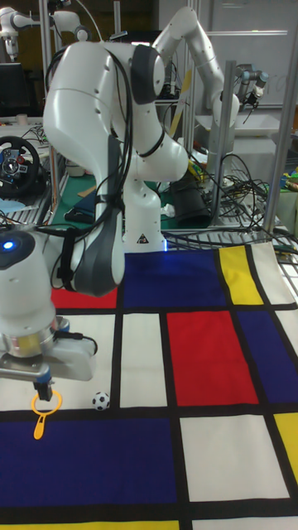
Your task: Attach the bubble ring to the ball
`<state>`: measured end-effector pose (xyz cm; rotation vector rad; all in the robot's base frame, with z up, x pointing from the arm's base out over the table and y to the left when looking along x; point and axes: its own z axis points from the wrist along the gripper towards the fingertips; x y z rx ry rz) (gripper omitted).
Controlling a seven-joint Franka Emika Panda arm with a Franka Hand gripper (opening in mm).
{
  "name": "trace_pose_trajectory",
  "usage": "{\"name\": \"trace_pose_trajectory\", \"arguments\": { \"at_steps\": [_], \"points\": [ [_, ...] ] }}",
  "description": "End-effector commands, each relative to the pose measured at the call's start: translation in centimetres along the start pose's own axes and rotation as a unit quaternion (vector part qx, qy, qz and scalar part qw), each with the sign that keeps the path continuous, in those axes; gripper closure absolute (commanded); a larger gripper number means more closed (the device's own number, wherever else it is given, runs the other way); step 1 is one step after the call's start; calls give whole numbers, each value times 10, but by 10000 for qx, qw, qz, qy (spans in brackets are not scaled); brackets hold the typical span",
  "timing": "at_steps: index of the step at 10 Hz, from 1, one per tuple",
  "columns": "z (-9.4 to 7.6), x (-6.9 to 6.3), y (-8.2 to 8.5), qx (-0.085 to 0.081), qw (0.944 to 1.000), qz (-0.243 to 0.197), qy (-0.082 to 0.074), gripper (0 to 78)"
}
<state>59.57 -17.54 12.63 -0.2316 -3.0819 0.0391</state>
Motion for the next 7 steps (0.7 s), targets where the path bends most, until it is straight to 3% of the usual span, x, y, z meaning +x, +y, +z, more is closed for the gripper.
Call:
{"name": "trace_pose_trajectory", "arguments": {
  "at_steps": [1, 7],
  "points": [
    [9, -11, -10, 6, 9998, -187, -40, 776],
    [30, -17, -13, 7, 9995, -293, -75, 776]
  ]
}}
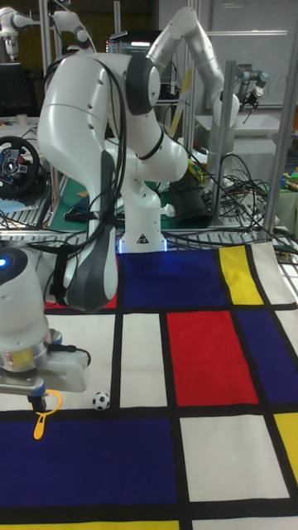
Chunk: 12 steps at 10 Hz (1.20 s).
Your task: Attach the bubble ring to the ball
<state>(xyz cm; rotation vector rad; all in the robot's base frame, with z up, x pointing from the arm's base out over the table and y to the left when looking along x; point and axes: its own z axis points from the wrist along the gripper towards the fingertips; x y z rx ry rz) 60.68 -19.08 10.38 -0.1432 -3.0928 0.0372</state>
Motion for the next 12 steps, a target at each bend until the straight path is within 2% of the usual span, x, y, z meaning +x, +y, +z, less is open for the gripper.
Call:
{"name": "trace_pose_trajectory", "arguments": {
  "at_steps": [1, 5, 12],
  "points": [
    [11, -3, 0, 7, 10000, -11, -43, 776],
    [28, -7, -6, -2, 9999, -104, -136, 776],
    [35, -10, -7, -9, 9999, -93, -137, 776]
  ]
}}
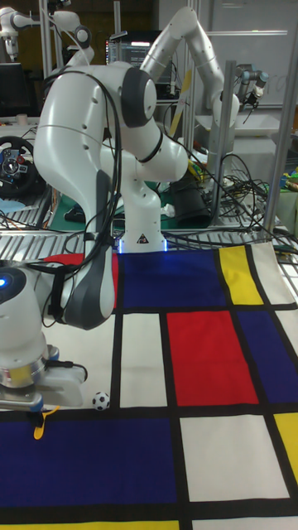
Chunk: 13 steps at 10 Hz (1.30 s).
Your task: Attach the bubble ring to the ball
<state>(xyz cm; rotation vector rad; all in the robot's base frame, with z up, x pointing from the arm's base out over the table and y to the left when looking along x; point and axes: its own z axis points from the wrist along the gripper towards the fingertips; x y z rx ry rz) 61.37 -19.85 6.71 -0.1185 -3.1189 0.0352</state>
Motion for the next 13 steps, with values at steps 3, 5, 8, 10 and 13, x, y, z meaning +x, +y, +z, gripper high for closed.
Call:
{"name": "trace_pose_trajectory", "arguments": {
  "at_steps": [3, 5, 8, 10, 13],
  "points": [
    [-2, -1, -1, 2, 10000, -11, -11, 1],
    [-2, -1, -1, 2, 10000, -11, -11, 1],
    [-2, -1, -1, 2, 10000, -11, -11, 1],
    [-2, -1, -1, 2, 10000, -11, -11, 1],
    [-2, -1, -1, 2, 10000, -11, -11, 1]
  ]
}}
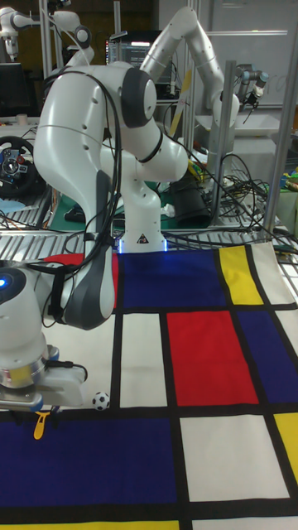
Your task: Attach the bubble ring to the ball
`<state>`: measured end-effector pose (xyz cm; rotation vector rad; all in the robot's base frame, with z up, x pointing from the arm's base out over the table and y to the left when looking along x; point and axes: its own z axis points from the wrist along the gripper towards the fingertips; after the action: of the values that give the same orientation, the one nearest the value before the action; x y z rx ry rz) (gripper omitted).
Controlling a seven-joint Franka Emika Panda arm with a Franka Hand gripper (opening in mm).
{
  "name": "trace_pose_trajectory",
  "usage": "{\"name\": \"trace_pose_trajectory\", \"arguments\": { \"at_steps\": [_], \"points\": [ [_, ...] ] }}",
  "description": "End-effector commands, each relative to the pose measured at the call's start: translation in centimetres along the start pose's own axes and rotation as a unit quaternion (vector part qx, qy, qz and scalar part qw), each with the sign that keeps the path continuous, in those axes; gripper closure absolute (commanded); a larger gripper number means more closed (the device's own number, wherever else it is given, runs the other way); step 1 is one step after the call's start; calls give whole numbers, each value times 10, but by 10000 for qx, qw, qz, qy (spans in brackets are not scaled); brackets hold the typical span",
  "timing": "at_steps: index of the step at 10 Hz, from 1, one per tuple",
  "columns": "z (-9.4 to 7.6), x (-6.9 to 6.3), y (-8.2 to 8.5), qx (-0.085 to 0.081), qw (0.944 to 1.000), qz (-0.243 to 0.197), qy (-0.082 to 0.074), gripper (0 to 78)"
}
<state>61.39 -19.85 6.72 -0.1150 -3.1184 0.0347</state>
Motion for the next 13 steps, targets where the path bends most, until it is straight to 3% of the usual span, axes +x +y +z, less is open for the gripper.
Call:
{"name": "trace_pose_trajectory", "arguments": {
  "at_steps": [1, 13],
  "points": [
    [-2, -1, -1, 4, 10000, 0, -14, 1],
    [7, -3, 2, -24, 10000, -20, 40, 1]
  ]
}}
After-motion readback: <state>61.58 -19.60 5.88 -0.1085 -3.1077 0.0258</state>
